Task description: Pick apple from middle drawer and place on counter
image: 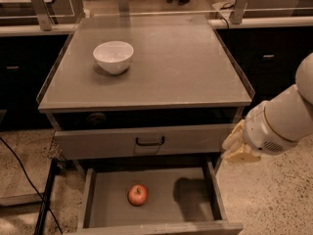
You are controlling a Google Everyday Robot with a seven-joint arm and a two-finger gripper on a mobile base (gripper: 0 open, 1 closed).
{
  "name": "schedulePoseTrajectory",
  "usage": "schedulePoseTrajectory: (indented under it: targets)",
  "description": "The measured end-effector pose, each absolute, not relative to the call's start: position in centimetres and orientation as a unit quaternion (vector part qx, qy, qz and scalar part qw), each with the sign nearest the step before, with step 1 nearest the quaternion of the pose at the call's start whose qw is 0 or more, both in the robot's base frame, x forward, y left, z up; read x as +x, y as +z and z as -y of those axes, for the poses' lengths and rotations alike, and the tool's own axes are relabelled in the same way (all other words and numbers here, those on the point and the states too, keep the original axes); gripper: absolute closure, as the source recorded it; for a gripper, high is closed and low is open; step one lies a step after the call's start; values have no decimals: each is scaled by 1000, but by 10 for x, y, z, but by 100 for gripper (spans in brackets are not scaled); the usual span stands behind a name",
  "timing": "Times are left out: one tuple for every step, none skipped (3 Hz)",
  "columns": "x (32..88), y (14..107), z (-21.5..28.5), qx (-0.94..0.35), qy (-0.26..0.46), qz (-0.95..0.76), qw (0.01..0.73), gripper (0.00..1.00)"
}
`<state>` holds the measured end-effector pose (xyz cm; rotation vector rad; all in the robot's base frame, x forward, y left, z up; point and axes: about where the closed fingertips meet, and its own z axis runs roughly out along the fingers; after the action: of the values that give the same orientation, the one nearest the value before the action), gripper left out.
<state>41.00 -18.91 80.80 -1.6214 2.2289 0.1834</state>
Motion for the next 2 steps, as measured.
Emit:
schedulePoseTrajectory:
  targets:
    - [411,810,189,-577,65,-792,189,88]
    - [407,768,182,-579,102,-788,184,100]
